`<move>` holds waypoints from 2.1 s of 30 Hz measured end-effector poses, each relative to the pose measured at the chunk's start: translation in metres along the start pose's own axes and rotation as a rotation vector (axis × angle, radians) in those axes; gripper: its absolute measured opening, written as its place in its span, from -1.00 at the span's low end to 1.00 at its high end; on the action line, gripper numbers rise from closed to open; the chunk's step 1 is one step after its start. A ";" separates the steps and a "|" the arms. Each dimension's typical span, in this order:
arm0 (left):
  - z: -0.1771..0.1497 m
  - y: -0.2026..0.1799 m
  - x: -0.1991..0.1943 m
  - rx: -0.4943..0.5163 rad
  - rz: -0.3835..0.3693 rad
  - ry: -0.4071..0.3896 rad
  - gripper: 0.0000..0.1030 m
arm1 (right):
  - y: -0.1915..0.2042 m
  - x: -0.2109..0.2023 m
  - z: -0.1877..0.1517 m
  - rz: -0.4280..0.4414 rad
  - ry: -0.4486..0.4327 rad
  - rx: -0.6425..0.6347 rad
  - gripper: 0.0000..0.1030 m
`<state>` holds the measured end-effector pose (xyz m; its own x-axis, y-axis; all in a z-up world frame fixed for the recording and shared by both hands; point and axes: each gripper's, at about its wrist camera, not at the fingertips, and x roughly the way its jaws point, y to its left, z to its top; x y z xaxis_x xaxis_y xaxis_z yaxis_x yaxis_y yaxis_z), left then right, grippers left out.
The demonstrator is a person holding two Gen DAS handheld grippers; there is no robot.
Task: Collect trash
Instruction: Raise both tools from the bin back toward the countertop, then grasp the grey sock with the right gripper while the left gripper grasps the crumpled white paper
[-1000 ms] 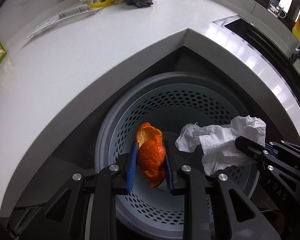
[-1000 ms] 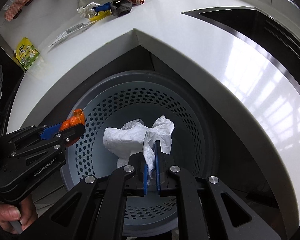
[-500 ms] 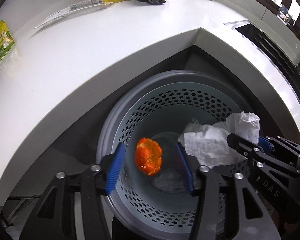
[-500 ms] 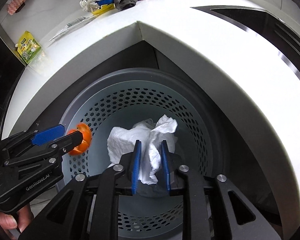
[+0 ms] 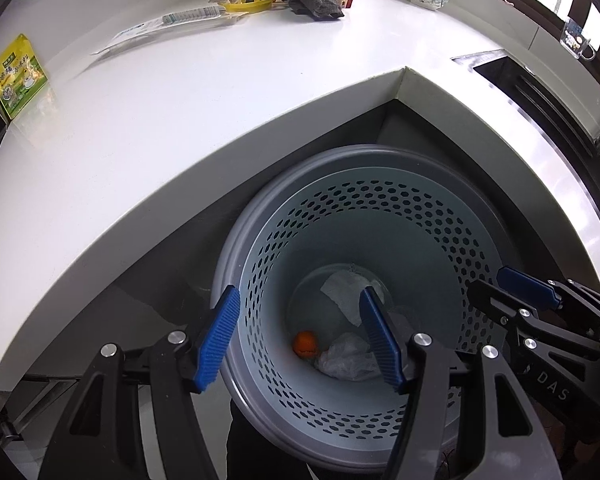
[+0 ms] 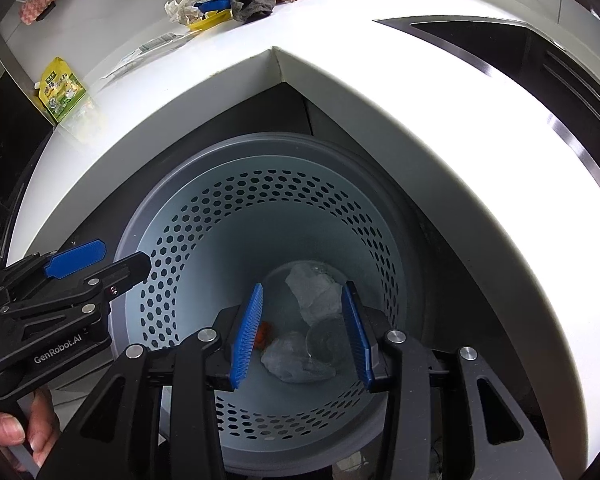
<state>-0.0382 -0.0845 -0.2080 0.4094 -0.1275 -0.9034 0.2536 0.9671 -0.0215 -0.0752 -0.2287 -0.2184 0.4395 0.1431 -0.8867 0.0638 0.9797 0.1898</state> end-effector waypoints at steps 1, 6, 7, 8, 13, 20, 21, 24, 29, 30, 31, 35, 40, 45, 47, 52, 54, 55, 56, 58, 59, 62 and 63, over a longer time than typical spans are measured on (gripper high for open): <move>-0.001 0.000 -0.002 0.000 0.001 0.002 0.20 | 0.000 -0.002 0.000 0.002 0.001 0.001 -0.23; 0.001 0.000 -0.015 0.000 -0.002 -0.001 0.23 | 0.001 -0.011 -0.001 0.018 0.003 0.027 -0.20; 0.002 0.000 -0.018 0.002 -0.005 -0.006 0.29 | 0.002 -0.013 -0.001 0.024 0.005 0.035 -0.20; 0.004 0.000 -0.022 0.004 -0.012 -0.013 0.30 | 0.001 -0.016 -0.003 0.030 0.004 0.035 -0.20; 0.015 0.003 -0.040 0.010 -0.004 -0.049 0.33 | 0.007 -0.024 0.000 0.041 -0.010 0.037 -0.14; 0.036 0.019 -0.065 -0.009 0.002 -0.093 0.46 | 0.014 -0.048 0.014 0.060 -0.064 0.032 -0.11; 0.040 0.021 -0.070 -0.014 0.001 -0.102 0.48 | 0.016 -0.053 0.018 0.061 -0.076 0.028 -0.10; 0.050 0.028 -0.082 -0.027 0.009 -0.132 0.52 | 0.021 -0.065 0.031 0.064 -0.116 0.018 -0.04; 0.072 0.043 -0.096 -0.045 0.029 -0.179 0.59 | 0.030 -0.082 0.060 0.053 -0.176 -0.005 0.02; 0.076 0.046 -0.099 -0.048 0.032 -0.191 0.62 | 0.031 -0.083 0.065 0.051 -0.185 -0.008 0.02; 0.081 0.049 -0.102 -0.052 0.035 -0.202 0.63 | 0.033 -0.084 0.071 0.050 -0.194 -0.010 0.03; 0.102 0.066 -0.110 -0.060 0.044 -0.238 0.64 | 0.039 -0.085 0.092 0.049 -0.217 -0.013 0.03; 0.130 0.091 -0.113 -0.067 0.047 -0.265 0.69 | 0.052 -0.082 0.121 0.039 -0.246 -0.007 0.05; 0.158 0.112 -0.107 -0.049 0.054 -0.292 0.69 | 0.063 -0.072 0.151 0.015 -0.269 0.012 0.07; 0.172 0.121 -0.102 -0.036 0.052 -0.300 0.69 | 0.065 -0.066 0.164 0.001 -0.277 0.026 0.09; 0.203 0.137 -0.081 -0.003 0.032 -0.301 0.69 | 0.070 -0.046 0.195 -0.035 -0.295 0.060 0.10; 0.215 0.142 -0.071 0.010 0.021 -0.295 0.69 | 0.071 -0.037 0.208 -0.049 -0.298 0.073 0.13; 0.221 0.144 -0.066 0.016 0.015 -0.293 0.69 | 0.072 -0.032 0.214 -0.058 -0.298 0.078 0.14; 0.227 0.144 -0.061 0.022 0.009 -0.290 0.69 | 0.073 -0.027 0.219 -0.066 -0.297 0.082 0.14; 0.238 0.147 -0.051 0.034 -0.006 -0.289 0.69 | 0.074 -0.018 0.230 -0.080 -0.296 0.090 0.14; 0.243 0.148 -0.047 0.041 -0.014 -0.289 0.69 | 0.075 -0.014 0.235 -0.084 -0.297 0.093 0.14; 0.258 0.149 -0.031 0.064 -0.035 -0.287 0.69 | 0.077 -0.001 0.249 -0.094 -0.296 0.101 0.18; 0.263 0.149 -0.026 0.072 -0.041 -0.284 0.69 | 0.077 0.004 0.253 -0.097 -0.295 0.104 0.18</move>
<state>0.2192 0.0053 -0.0755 0.6240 -0.2326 -0.7460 0.3322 0.9431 -0.0162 0.1580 -0.1879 -0.1004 0.6664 -0.0115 -0.7455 0.2026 0.9651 0.1662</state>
